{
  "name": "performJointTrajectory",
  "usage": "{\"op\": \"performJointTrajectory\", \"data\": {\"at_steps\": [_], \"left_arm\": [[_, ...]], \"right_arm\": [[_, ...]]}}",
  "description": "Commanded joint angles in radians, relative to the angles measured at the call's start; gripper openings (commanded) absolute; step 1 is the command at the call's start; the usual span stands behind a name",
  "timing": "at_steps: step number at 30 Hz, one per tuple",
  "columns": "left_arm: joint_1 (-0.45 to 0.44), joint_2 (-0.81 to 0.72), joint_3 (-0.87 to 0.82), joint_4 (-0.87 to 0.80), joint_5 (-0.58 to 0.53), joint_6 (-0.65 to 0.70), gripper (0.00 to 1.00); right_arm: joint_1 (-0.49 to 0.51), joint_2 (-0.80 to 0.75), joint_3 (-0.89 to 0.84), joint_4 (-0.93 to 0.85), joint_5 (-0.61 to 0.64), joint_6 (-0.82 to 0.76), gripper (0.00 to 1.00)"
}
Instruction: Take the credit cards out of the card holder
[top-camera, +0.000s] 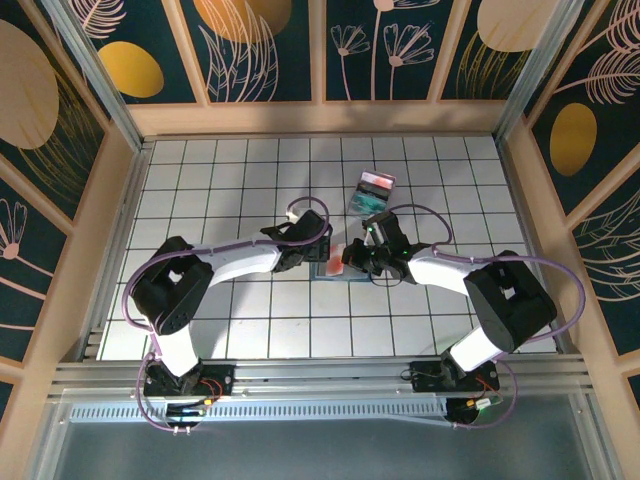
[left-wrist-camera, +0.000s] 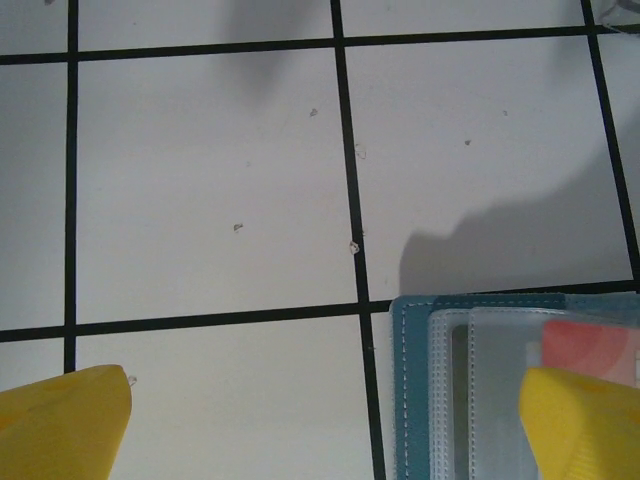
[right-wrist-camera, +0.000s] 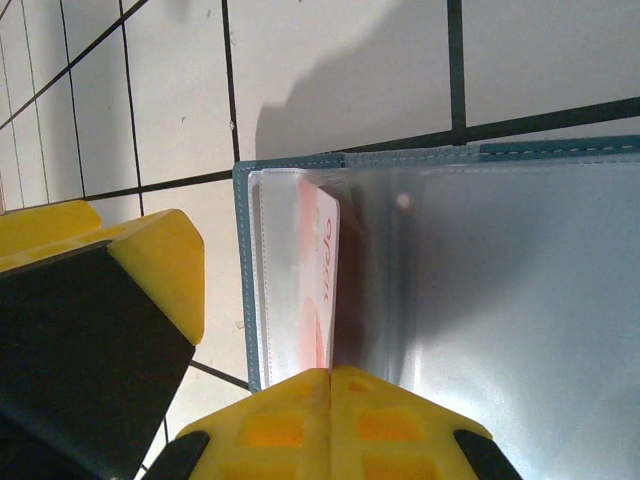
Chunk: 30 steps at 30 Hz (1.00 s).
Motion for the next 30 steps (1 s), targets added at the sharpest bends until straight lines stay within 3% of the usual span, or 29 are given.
{"op": "performJointTrajectory", "data": {"at_steps": [1, 14, 23, 26, 30], "left_arm": [[-0.006, 0.045, 0.013, 0.005, 0.019, 0.022, 0.99], [-0.016, 0.091, -0.023, 0.013, 0.062, 0.027, 0.99], [-0.016, 0.087, -0.035, 0.025, 0.074, 0.008, 0.99], [-0.016, 0.085, -0.037, 0.028, 0.076, 0.004, 0.99], [-0.016, 0.08, -0.039, 0.017, 0.059, 0.0, 0.99]], "right_arm": [[0.008, -0.02, 0.019, -0.019, 0.017, -0.015, 0.03], [0.008, -0.006, -0.043, 0.187, -0.066, 0.039, 0.15], [0.008, 0.047, -0.026, 0.185, -0.055, 0.042, 0.18], [0.01, 0.056, -0.012, 0.138, -0.024, 0.03, 0.18], [0.011, 0.049, 0.002, 0.076, 0.016, 0.012, 0.04]]}}
